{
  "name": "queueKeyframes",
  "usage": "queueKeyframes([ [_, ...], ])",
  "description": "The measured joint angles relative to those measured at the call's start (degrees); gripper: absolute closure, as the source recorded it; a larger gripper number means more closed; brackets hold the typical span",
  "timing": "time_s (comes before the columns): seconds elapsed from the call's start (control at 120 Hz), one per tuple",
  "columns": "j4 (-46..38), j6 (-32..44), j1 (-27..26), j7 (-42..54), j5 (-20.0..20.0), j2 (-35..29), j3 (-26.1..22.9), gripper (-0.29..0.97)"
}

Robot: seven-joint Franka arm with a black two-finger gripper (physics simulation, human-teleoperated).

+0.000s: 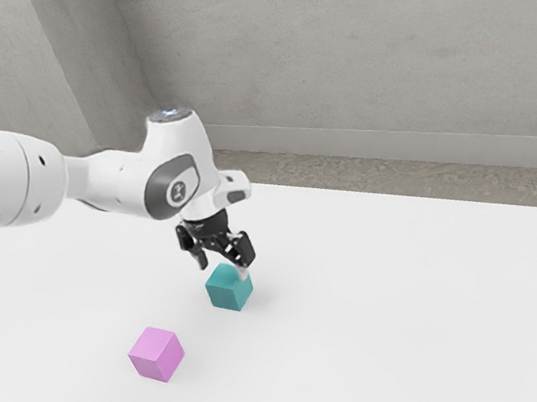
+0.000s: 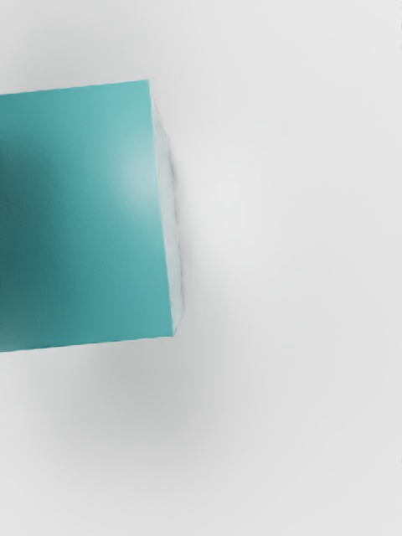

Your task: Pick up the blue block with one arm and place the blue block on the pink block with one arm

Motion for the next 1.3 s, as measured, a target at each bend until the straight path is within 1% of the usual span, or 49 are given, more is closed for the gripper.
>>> queueKeyframes([
  [0.408, 1.97, 0.42, 0.35, 0.73, 0.00, 2.79, 0.11, 0.00],
  [0.792, 5.45, 0.30, 0.76, 1.09, -0.02, 7.30, 0.41, 0.00],
  [0.983, 5.35, 0.28, 0.81, 1.19, -0.84, 7.35, 0.38, 0.00],
  [1.3, 3.62, 0.33, 1.11, 1.33, -0.91, 6.56, 0.37, 0.01],
])
